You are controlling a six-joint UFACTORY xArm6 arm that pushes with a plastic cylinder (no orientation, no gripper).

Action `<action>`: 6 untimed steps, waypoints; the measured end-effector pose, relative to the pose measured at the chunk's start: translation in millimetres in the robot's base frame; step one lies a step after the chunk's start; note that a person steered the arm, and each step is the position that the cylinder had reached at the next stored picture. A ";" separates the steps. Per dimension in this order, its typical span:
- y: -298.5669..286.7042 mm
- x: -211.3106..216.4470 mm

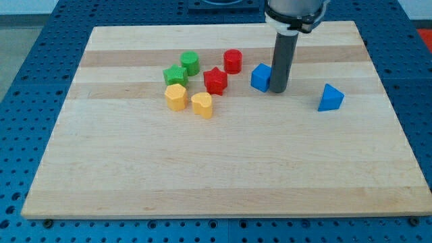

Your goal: Move your arm right to the blue triangle

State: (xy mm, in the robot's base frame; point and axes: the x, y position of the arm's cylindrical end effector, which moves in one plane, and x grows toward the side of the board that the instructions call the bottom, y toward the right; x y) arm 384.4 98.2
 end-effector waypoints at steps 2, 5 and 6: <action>4.6 -3.5; 90.8 -8.9; 126.9 -4.9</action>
